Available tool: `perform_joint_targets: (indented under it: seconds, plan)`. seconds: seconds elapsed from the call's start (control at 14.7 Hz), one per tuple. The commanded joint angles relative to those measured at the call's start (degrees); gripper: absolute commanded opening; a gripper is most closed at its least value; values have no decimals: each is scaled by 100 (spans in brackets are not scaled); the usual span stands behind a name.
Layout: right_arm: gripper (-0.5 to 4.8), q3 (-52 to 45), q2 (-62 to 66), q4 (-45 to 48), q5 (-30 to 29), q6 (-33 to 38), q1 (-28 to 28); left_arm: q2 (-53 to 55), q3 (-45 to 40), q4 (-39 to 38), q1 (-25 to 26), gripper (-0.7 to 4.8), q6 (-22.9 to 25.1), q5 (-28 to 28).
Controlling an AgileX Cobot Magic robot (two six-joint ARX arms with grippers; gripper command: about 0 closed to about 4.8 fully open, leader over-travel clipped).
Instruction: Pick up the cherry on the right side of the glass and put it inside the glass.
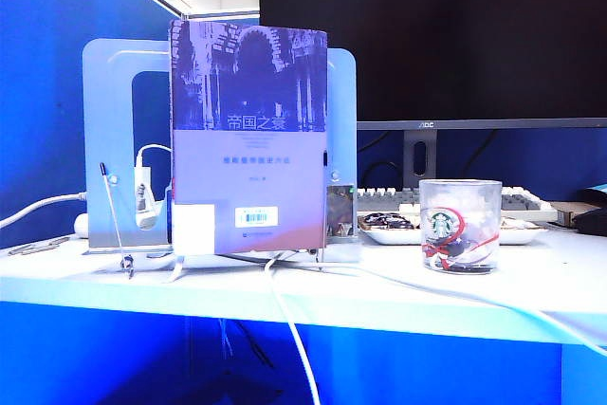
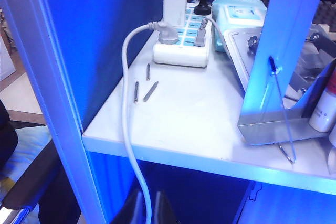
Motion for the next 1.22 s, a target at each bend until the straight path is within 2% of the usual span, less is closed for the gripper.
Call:
perform_joint_targets:
  seconds: [0.07, 0.2, 0.47, 0.61, 0.88, 1.02, 1.22]
  plan:
    - [-5, 4, -1113, -208, 789, -678, 4, -17, -7, -70, 2, 53, -17, 26]
    - [-5, 2, -1950, -295, 1248, -1036, -7, -17, -7, -70, 2, 53, -17, 26]
    - [-5, -293, -2723, -446, 1690, -1047, -2, -17, -7, -70, 2, 53, -17, 26]
    - [-5, -1320, -3145, 197, 1685, -1047, -2, -17, -7, -70, 2, 53, -17, 24]
    - [-4, -4207, -4063, 2155, 1676, -1008, -9, -17, -7, -70, 2, 53, -17, 26]
    - [1, -5490, -4419, 2452, 1663, -1001, -9, -17, -7, -70, 2, 53, -15, 26]
    - [4, -6741, -5023, 2931, 1624, -721, -28, -17, -7, -70, 2, 53, -17, 26]
